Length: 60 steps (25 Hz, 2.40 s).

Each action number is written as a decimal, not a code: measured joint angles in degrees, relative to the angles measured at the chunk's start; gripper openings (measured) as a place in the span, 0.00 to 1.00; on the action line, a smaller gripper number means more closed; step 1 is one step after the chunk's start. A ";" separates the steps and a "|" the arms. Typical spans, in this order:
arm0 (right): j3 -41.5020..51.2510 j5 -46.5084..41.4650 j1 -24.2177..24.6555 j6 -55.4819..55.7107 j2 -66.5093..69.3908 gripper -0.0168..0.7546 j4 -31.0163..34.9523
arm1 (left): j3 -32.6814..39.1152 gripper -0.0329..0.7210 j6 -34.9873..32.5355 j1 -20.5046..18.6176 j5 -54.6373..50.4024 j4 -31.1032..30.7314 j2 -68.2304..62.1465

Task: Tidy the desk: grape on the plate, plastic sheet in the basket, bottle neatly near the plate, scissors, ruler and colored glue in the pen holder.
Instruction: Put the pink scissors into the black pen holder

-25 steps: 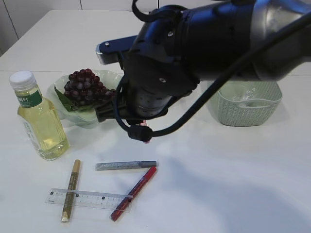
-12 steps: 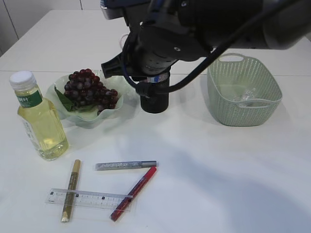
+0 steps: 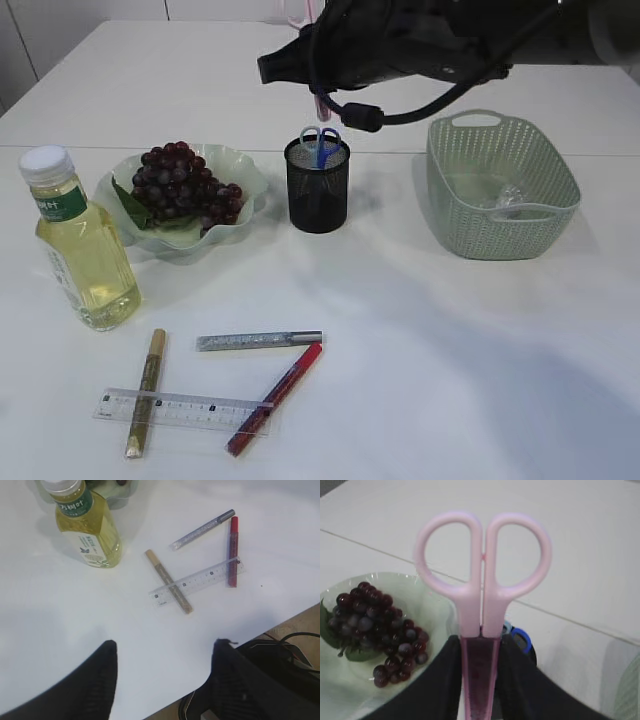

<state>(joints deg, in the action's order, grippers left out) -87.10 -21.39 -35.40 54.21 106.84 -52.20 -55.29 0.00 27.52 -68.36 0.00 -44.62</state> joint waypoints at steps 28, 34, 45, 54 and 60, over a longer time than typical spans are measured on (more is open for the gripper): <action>-5.32 3.47 2.80 41.85 13.78 0.28 -48.20 | 0.00 0.62 0.00 0.00 -0.20 2.47 0.00; -5.36 1.40 2.94 46.24 15.36 0.28 -50.73 | 0.00 0.62 0.00 0.00 -0.20 2.77 0.00; -6.43 -0.36 3.64 49.19 18.15 0.28 -50.85 | 0.00 0.62 0.00 0.00 -0.10 2.99 0.00; -6.89 -1.17 3.64 50.75 18.79 0.28 -50.85 | 0.00 0.62 0.00 0.00 -0.10 3.11 0.00; -6.89 -2.17 3.69 50.88 18.79 0.28 -50.85 | 0.00 0.62 0.00 0.00 0.00 3.11 0.00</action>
<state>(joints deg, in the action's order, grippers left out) -93.98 -23.55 -31.71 105.09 125.63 -103.04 -55.29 0.00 27.52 -68.36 3.11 -44.62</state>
